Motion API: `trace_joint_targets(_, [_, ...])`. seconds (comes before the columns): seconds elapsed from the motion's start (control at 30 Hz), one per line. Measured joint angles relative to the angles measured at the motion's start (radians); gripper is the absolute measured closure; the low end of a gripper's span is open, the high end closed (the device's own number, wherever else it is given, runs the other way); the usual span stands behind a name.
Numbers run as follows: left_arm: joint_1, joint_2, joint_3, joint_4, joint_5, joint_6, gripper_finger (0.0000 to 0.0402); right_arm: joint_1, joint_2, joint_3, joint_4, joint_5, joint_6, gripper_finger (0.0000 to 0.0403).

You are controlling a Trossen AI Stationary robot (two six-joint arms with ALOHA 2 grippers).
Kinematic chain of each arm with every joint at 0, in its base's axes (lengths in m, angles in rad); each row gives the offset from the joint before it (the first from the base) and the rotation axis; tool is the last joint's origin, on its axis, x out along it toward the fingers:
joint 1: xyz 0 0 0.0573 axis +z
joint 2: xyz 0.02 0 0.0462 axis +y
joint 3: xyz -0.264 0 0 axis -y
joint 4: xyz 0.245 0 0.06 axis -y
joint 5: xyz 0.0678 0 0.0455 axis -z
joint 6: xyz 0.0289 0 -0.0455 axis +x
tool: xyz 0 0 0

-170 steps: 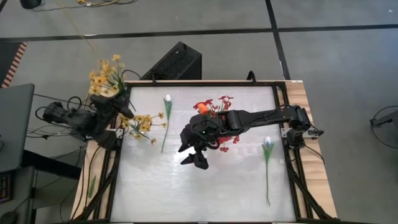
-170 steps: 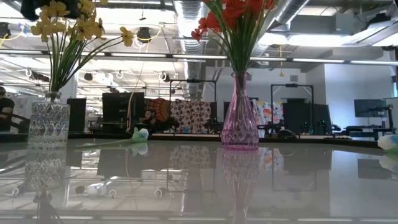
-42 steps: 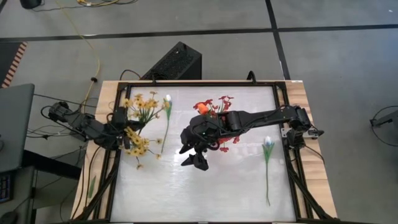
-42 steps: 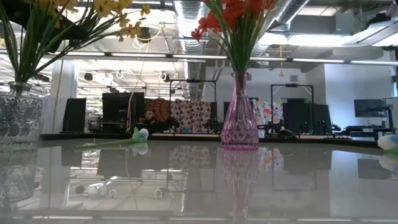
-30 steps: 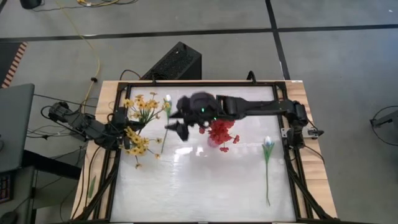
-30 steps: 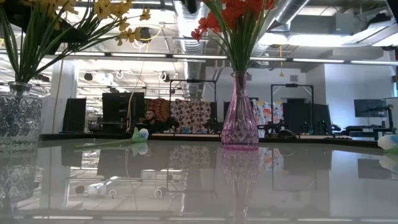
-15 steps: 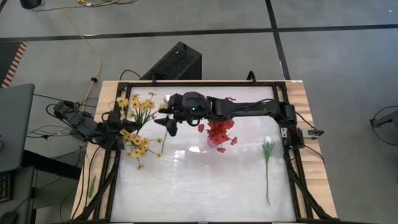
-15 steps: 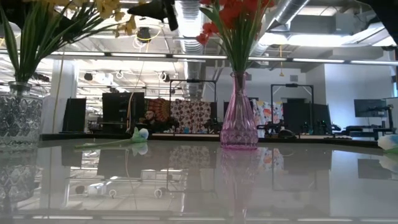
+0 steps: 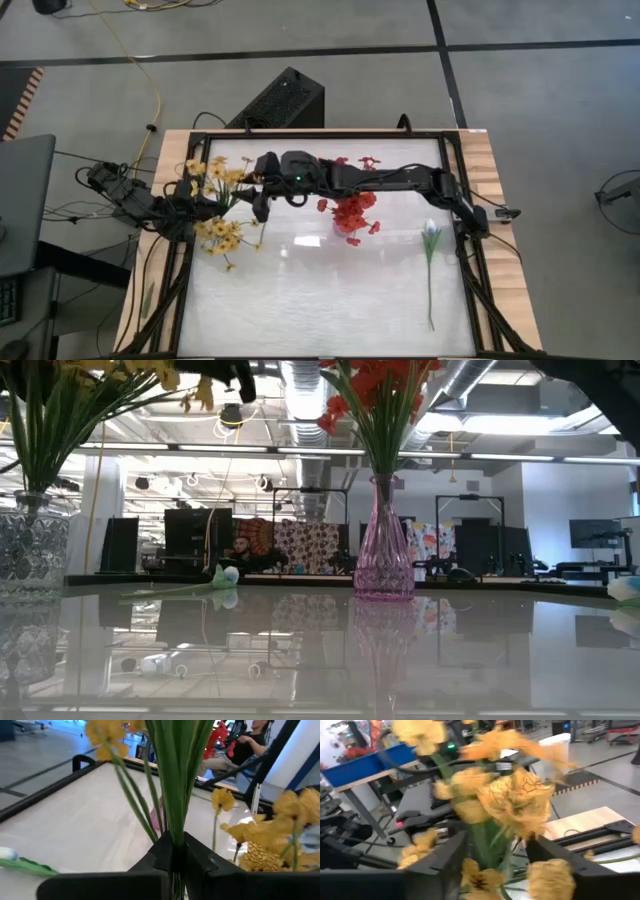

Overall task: Sort flowers into vase by color
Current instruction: Put the yellow flowers into the transparent vase

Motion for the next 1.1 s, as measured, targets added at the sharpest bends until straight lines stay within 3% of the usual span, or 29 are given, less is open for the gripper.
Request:
trace_joint_targets(0.23, [0.0,0.0,0.03,-0.015,0.046,-0.019,0.0336,0.018,0.001,0.004,-0.008,0.008,-0.058,0.0378])
trace_joint_targets(0.7, [0.0,0.0,0.222,-0.2,0.058,-0.046,0.0318,0.016,-0.003,0.004,0.029,0.009,-0.108,0.0384])
trace_joint_targets(0.8, [0.0,0.0,0.254,-0.248,0.016,-0.11,0.0318,0.003,-0.004,0.053,0.015,-0.003,-0.108,0.0384])
trace_joint_targets(1.03, [0.0,0.0,0.3,-0.264,0.027,-0.14,0.0317,-0.032,-0.009,0.235,-0.085,-0.014,-0.155,0.0384])
trace_joint_targets(1.1, [0.0,0.0,0.318,-0.263,0.026,-0.139,0.0317,-0.041,-0.043,0.212,-0.063,-0.015,-0.16,0.0384])
